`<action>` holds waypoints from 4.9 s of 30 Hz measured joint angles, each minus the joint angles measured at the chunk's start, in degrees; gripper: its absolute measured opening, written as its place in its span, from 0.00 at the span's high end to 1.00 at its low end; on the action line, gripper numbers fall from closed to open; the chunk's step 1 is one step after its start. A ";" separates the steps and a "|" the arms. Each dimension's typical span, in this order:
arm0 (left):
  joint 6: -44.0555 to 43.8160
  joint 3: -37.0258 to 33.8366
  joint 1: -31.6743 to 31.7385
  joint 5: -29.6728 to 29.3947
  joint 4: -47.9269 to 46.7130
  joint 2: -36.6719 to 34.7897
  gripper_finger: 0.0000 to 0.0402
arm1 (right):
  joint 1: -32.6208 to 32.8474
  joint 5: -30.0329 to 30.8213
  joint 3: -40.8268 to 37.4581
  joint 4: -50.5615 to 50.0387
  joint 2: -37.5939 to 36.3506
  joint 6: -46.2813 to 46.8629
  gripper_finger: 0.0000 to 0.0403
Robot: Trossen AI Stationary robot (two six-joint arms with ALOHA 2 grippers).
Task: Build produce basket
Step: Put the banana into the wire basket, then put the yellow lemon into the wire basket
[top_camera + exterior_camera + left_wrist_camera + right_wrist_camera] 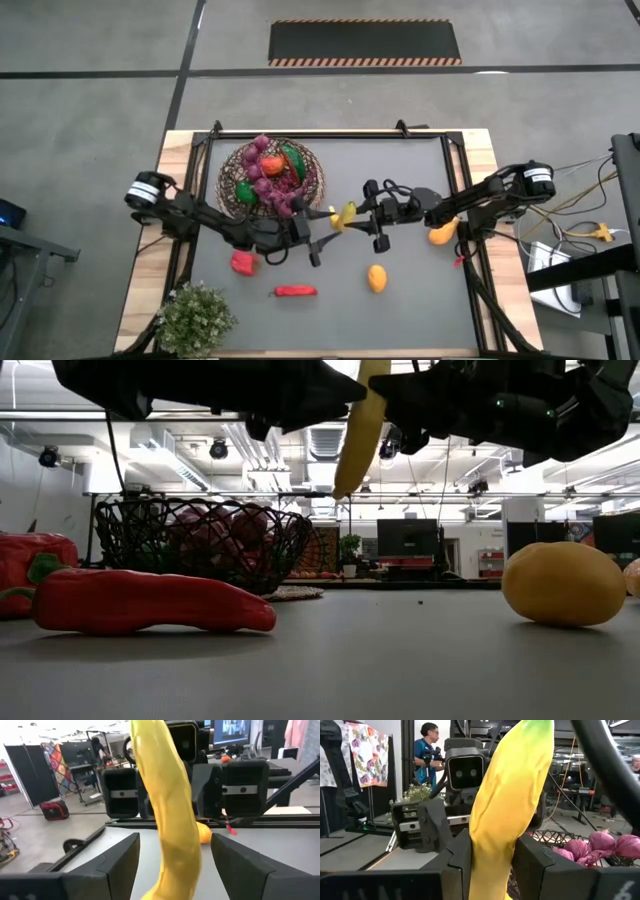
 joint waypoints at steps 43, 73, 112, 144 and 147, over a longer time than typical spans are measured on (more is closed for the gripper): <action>-9.04 10.20 1.36 0.73 -31.93 -2.71 0.77 | -0.11 5.75 0.16 -33.59 -23.27 -2.18 0.21; -55.61 52.66 23.33 18.15 -143.53 -6.66 0.77 | -0.11 21.55 -0.89 -53.70 -39.43 -4.37 0.30; -51.81 28.12 35.38 27.98 -143.53 -7.44 0.72 | -0.11 26.60 -1.09 -55.37 -39.47 -4.50 0.32; -51.39 27.56 39.01 27.81 -138.02 -7.38 0.40 | -0.11 26.58 -1.09 -55.54 -39.47 -5.24 0.32; -50.09 28.84 39.01 27.87 -138.08 -7.38 0.37 | -0.11 26.62 -1.09 -55.54 -39.47 -5.26 0.32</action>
